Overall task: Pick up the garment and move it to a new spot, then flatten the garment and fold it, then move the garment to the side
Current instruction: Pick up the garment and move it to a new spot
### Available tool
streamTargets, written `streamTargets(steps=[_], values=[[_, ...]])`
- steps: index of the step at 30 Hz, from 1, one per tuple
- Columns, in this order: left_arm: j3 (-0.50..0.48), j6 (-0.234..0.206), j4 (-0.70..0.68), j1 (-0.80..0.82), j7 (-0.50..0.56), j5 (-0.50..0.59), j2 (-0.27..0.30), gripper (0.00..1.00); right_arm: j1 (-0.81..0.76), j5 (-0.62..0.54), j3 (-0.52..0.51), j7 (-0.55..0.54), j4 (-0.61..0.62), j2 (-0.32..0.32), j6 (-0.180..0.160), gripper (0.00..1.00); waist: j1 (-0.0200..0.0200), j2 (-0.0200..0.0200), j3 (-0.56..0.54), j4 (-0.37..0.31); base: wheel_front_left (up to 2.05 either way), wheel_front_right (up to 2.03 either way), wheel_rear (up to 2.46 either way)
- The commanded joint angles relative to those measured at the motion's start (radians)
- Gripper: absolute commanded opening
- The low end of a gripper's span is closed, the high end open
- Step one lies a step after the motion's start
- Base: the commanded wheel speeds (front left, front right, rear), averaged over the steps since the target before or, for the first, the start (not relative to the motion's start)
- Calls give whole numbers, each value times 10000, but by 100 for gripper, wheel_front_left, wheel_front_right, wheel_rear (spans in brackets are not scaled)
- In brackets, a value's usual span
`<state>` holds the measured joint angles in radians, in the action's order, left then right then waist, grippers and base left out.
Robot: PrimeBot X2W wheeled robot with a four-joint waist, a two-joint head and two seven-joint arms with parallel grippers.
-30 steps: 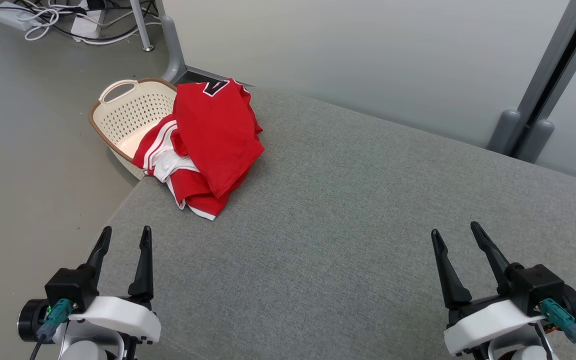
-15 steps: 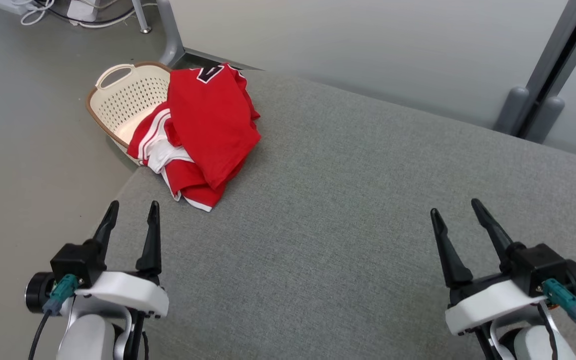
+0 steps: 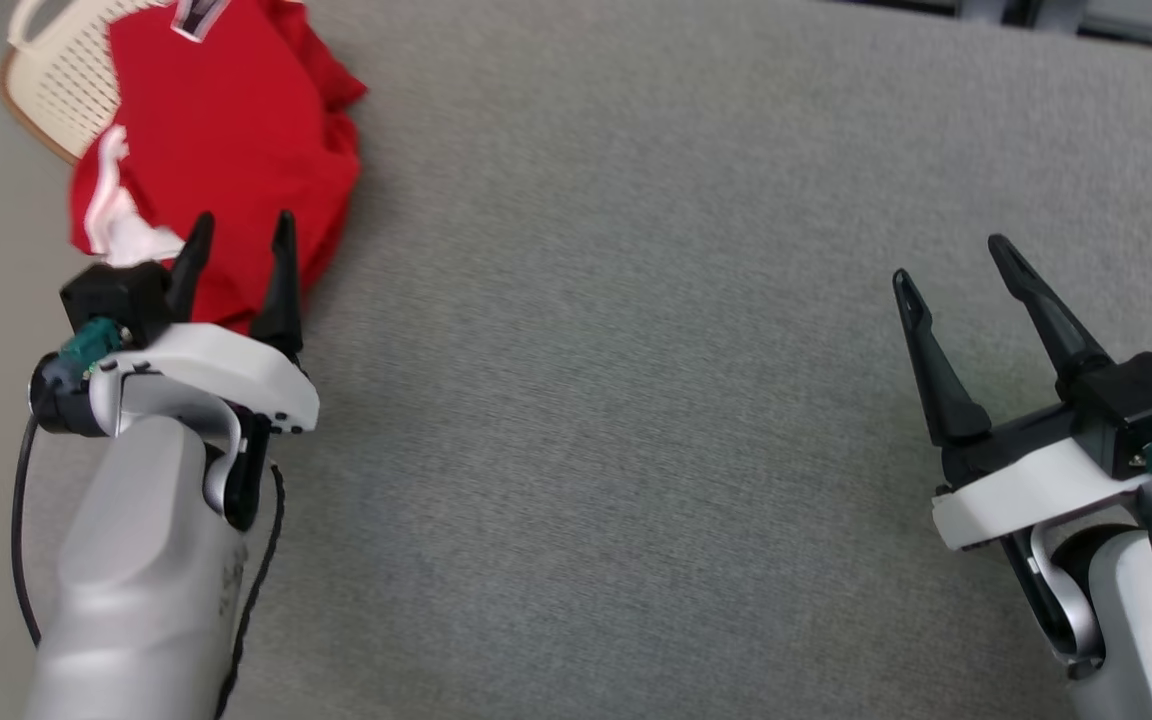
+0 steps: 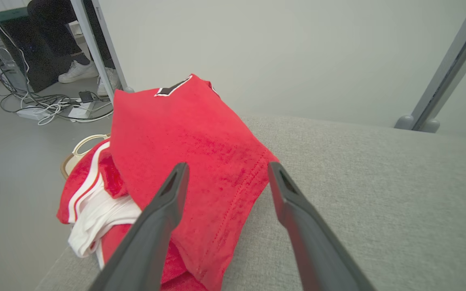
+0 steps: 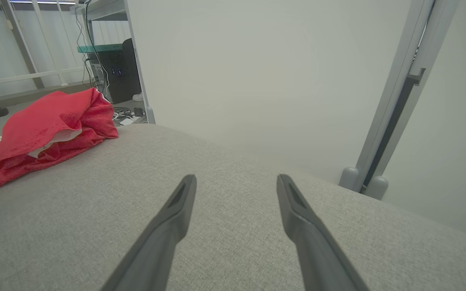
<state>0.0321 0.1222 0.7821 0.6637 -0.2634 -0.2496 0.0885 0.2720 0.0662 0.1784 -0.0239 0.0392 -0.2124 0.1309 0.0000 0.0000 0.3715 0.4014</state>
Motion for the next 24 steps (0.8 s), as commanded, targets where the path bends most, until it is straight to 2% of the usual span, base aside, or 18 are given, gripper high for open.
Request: streamTargets(steps=[1, 9, 10, 11, 12, 18, 24], values=[[-22, 35, 291, 341, -19, -87, 99, 100, 162, -23, 41, -40, 48, -73, -3, 100, 0, 0, 923, -709, 0, 0, 0], [2, 19, 3305, 1926, 5, -242, 546, 100, 564, 83, 97, 67, -43, -137, -3, 100, 0, 0, 1395, -1054, 0, 0, 0], [-6, 4, 3465, 2037, 2, -249, 575, 73, 594, 83, 82, 87, -64, -134, -3, 100, 0, 0, 1396, -1056, 0, 0, 0], [-8, -44, 3552, 2121, -4, -231, 599, 15, 613, 62, 66, 123, -83, -134, -3, 100, 0, 0, 1384, -1047, 0, 0, 0], [-40, -97, 3519, 2170, -8, -233, 632, 0, 615, -7, 45, 168, -94, -153, -3, 100, 0, 0, 1359, -1027, 0, 0, 0], [-753, -64, 1994, 1493, -13, -551, 710, 0, 445, 41, 6, 352, -374, 1, -3, 100, 0, 0, 899, -920, 0, 0, 0], [-1159, -178, 75, 463, -15, -29, 865, 0, 165, 124, -66, 567, -719, 233, -3, 100, 0, 0, 96, -876, 0, 0, 0]])
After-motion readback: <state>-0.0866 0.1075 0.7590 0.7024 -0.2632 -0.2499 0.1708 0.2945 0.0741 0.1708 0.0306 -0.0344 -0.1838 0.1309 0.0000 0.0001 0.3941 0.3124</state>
